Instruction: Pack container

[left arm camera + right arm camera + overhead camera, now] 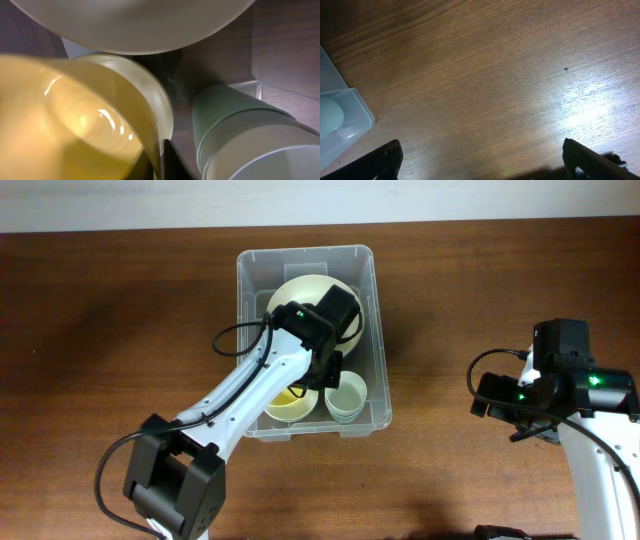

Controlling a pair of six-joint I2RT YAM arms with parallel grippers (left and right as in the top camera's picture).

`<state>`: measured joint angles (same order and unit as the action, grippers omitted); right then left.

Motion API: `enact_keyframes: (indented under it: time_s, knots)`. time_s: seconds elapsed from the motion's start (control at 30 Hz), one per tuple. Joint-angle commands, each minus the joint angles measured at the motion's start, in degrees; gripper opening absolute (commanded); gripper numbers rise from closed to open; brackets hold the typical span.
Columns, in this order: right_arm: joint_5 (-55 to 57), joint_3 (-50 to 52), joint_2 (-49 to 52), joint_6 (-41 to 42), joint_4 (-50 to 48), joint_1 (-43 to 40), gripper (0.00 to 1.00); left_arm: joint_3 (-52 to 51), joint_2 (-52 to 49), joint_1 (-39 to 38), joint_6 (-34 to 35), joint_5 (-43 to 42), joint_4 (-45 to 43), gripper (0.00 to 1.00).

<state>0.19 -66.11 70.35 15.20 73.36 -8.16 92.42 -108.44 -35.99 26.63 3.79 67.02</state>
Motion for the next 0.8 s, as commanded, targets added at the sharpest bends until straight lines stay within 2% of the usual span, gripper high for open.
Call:
enact_keyframes:
  time_s: [0.0,0.07,0.23,0.4,0.53,0.57,0.77]
  knots:
    - [0.6,-0.5,0.1,0.0,-0.2,0.4,0.98,0.5,0.0,-0.1,-0.6,-1.0,0.7,0.51]
    - [0.6,-0.5,0.1,0.0,-0.1,0.4,0.98,0.5,0.0,0.0,-0.6,-1.0,1.2,0.59]
    - [0.6,-0.5,0.1,-1.3,0.0,0.5,0.96,1.3,1.8,1.1,-0.6,-0.4,3.6,0.59]
    - [1.6,-0.6,0.1,-3.0,-4.8,5.2,0.92,4.4,8.5,2.4,-0.6,11.6,2.2,0.64]
    - [3.1,-0.6,0.7,-3.0,-13.4,12.4,0.94,5.6,13.2,8.2,-0.6,12.3,1.2,0.64]
    - [3.1,-0.6,1.5,-3.0,-19.1,15.1,0.96,5.6,14.1,11.8,-0.6,12.1,1.1,0.64]
    - [3.5,-0.6,7.5,-6.3,-38.3,18.8,1.00,5.4,13.7,22.7,-2.1,11.1,-3.1,0.65]
